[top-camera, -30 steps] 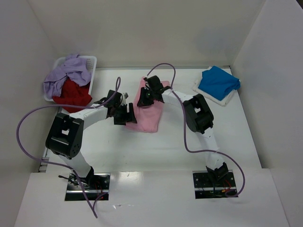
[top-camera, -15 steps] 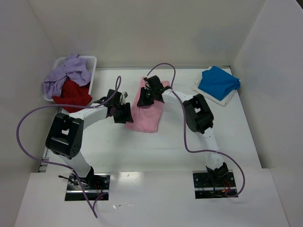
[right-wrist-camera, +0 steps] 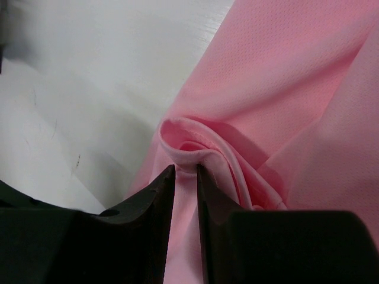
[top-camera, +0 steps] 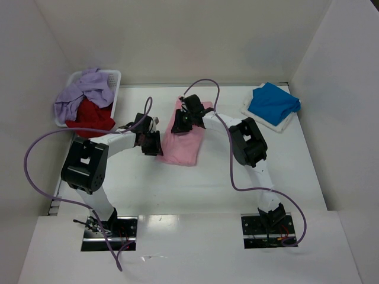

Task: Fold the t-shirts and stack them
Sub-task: Fold the folded rectangular tshirt in 1/3 of the way

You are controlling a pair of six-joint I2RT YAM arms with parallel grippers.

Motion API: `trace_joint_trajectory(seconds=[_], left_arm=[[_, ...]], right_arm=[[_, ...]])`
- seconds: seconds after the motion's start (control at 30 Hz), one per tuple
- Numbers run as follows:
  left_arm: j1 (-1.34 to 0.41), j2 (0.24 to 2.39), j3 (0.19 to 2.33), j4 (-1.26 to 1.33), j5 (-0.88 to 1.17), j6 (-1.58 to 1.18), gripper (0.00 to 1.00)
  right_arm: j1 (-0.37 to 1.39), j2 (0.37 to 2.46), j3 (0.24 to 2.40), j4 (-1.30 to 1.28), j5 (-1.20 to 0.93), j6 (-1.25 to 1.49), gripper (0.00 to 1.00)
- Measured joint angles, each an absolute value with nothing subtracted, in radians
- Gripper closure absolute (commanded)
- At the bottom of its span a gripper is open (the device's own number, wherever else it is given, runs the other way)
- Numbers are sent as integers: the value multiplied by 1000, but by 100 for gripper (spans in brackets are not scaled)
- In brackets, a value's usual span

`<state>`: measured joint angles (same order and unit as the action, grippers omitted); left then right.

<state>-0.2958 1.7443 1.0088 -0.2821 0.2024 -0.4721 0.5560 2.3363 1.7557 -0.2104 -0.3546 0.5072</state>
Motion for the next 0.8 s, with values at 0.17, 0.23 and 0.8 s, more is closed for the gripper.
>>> trace_joint_trajectory(seconds=[0.17,0.23,0.8], left_arm=[[-296,1749,1009,-283,212,-459,89],[-296,1749,1009,-282,215,-455,93],[-296,1640,908,-302,234,-502,100]], right_arm=[[556,2336,1756,-211,-354,507,73],[556,2336,1757,-212,-351,508,73],[511,2353,1782,-226,-267,519,80]])
